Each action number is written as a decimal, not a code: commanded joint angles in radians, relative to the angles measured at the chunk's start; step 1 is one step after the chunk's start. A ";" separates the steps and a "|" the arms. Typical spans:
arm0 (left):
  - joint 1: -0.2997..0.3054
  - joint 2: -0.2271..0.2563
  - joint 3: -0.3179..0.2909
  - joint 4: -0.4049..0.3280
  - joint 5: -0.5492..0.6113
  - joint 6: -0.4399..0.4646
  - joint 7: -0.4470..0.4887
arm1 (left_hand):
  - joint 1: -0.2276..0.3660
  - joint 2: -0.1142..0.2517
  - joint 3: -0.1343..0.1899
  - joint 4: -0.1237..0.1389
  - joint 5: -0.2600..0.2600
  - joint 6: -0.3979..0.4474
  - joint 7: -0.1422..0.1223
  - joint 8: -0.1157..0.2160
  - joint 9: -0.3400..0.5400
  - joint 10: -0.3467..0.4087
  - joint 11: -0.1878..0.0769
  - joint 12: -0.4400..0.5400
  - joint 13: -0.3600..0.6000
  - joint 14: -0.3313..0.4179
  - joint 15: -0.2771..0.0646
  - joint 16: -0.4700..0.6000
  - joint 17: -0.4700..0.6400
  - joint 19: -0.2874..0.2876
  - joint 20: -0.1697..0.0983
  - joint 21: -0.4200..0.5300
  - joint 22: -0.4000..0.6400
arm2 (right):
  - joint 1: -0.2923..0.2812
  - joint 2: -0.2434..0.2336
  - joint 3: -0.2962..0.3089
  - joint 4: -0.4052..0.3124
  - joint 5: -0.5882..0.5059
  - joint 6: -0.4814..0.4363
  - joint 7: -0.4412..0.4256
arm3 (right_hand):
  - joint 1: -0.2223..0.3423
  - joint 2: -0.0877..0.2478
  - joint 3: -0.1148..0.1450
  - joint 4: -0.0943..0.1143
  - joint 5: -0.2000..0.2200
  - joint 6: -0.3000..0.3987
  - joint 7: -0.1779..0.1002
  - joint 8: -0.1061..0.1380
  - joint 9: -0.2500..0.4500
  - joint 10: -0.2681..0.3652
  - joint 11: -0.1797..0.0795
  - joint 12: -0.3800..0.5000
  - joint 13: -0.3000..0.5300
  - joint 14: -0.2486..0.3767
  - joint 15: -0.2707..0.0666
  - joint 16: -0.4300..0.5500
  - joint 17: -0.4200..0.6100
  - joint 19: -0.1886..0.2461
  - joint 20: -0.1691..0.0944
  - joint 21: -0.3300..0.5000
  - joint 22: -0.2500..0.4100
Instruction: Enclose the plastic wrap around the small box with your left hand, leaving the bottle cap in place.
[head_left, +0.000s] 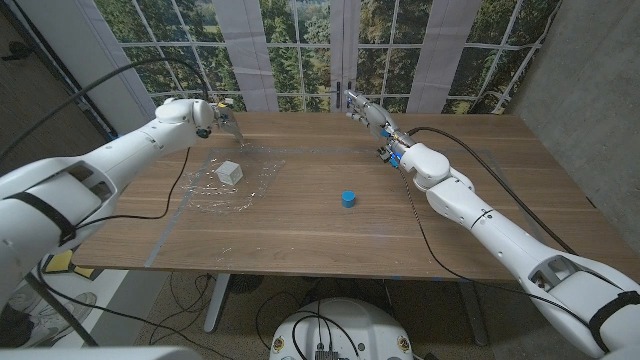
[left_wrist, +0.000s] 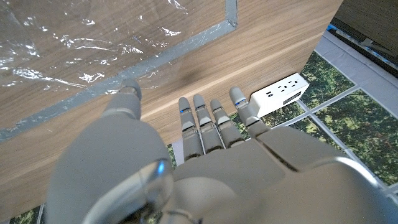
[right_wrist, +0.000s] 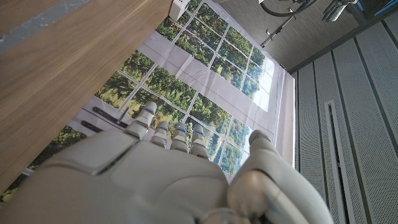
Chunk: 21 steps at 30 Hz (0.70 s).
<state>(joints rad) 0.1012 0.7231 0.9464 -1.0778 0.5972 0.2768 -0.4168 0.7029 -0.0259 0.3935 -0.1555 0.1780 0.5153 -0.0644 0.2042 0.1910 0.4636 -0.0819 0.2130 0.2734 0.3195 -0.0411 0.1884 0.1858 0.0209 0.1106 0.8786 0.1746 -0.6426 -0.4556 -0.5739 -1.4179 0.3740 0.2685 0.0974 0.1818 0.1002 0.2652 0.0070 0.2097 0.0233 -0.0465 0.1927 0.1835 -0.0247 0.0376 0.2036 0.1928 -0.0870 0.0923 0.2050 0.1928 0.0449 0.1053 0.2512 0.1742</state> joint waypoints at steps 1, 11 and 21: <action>-0.081 -0.046 0.124 0.068 0.131 -0.001 -0.036 | 0.020 -0.027 -0.009 -0.010 0.015 0.000 -0.021 -0.001 0.003 -0.018 -0.014 -0.006 -0.003 -0.013 -0.030 0.000 -0.001 0.004 -0.005 -0.007 0.003 | 0.008 0.005 0.000 0.021 0.002 0.010 0.005 | -0.009 0.005 0.004 0.001 -0.004 0.008 -0.003 0.003 0.002 0.009 0.000 0.001 0.004 0.004 0.004 -0.001 0.003 0.007 0.005 -0.002 0.005; -0.049 -0.053 0.190 0.045 0.296 0.053 0.081 | 0.088 -0.027 -0.014 -0.011 0.035 0.012 -0.042 0.001 0.005 0.001 -0.041 0.011 -0.006 -0.001 -0.077 0.012 -0.003 0.066 -0.041 -0.005 0.004 | 0.002 -0.001 0.001 0.017 0.007 0.005 0.007 | -0.012 0.005 0.004 0.003 -0.004 0.009 -0.003 0.003 0.002 0.012 0.002 0.002 0.004 0.004 0.003 0.000 0.004 0.008 0.004 -0.004 0.005; -0.021 -0.089 0.170 0.076 0.266 0.034 0.120 | 0.123 0.031 -0.017 0.011 0.044 0.030 -0.056 0.006 0.011 -0.005 -0.054 0.017 0.000 -0.048 -0.095 0.002 -0.005 0.099 -0.070 -0.006 0.007 | -0.002 -0.009 0.004 0.005 0.003 0.008 0.007 | -0.014 0.005 0.003 0.003 -0.004 0.009 -0.005 0.002 0.002 0.013 0.003 0.001 0.004 0.005 0.003 -0.001 0.004 0.009 0.006 -0.006 0.005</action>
<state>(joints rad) 0.0613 0.6705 1.1057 -1.0351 0.8469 0.3190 -0.3380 0.8260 -0.0038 0.3789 -0.1530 0.2170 0.5365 -0.1183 0.2041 0.1980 0.4608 -0.1290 0.2257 0.2700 0.2808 -0.0412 0.1927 0.1810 0.1058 0.0446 0.8749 0.1795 -0.6394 -0.4555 -0.5734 -1.4006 0.3802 0.2761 0.1049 0.1753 0.1069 0.2652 0.0070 0.2097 0.0269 -0.0501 0.1927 0.1835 -0.0178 0.0376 0.2036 0.1928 -0.0858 0.0910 0.2050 0.1927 0.0504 0.1109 0.2474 0.1742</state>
